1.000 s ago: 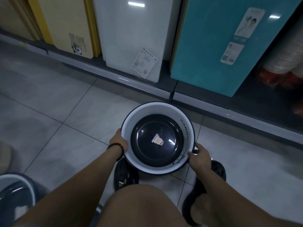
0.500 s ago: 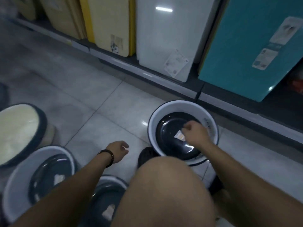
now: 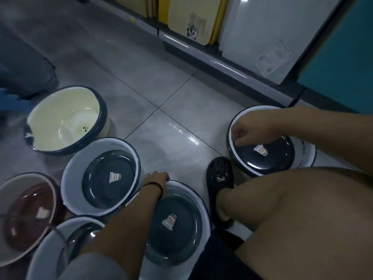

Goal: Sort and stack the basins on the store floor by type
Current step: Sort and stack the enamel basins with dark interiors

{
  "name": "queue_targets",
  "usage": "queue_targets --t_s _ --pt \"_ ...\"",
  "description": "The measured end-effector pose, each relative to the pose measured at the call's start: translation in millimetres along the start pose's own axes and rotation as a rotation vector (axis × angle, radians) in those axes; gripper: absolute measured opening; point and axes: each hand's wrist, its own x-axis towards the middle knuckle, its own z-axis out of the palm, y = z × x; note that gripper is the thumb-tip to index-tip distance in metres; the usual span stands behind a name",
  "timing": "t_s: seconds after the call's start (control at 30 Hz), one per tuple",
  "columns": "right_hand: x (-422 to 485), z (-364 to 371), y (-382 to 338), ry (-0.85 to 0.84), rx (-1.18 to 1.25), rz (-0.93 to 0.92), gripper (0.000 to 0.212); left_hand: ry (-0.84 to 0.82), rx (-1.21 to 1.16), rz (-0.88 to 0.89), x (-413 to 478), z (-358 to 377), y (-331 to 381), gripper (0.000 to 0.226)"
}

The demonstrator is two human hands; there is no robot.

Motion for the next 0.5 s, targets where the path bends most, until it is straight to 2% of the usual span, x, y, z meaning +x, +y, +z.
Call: queue_targets --t_s 0.07,0.13,0.23,0.33,0.5 --pt "8.4 3.3 -11.3 -0.018 0.025 0.019 0.008 -0.027 0.005 0.05 5.8 -7.8 -2.3 0.045" --pt "16.7 9.4 -23.9 -0.058 0.089 0.045 0.019 -0.082 0.006 0.114 7.4 -16.8 -5.1 0.038" --pt "18.9 19.1 -31.5 -0.099 0.128 0.053 0.02 -0.077 -0.006 0.189 4.1 -31.0 -10.9 0.025" --pt "14.2 21.5 -24.7 -0.139 0.184 0.066 0.018 -0.014 -0.045 0.206 2.3 -53.2 -14.0 0.011" --pt "5.0 15.5 1.8 0.028 0.462 0.195 0.013 0.171 -0.149 0.192 -8.2 -104.6 -3.2 0.013"
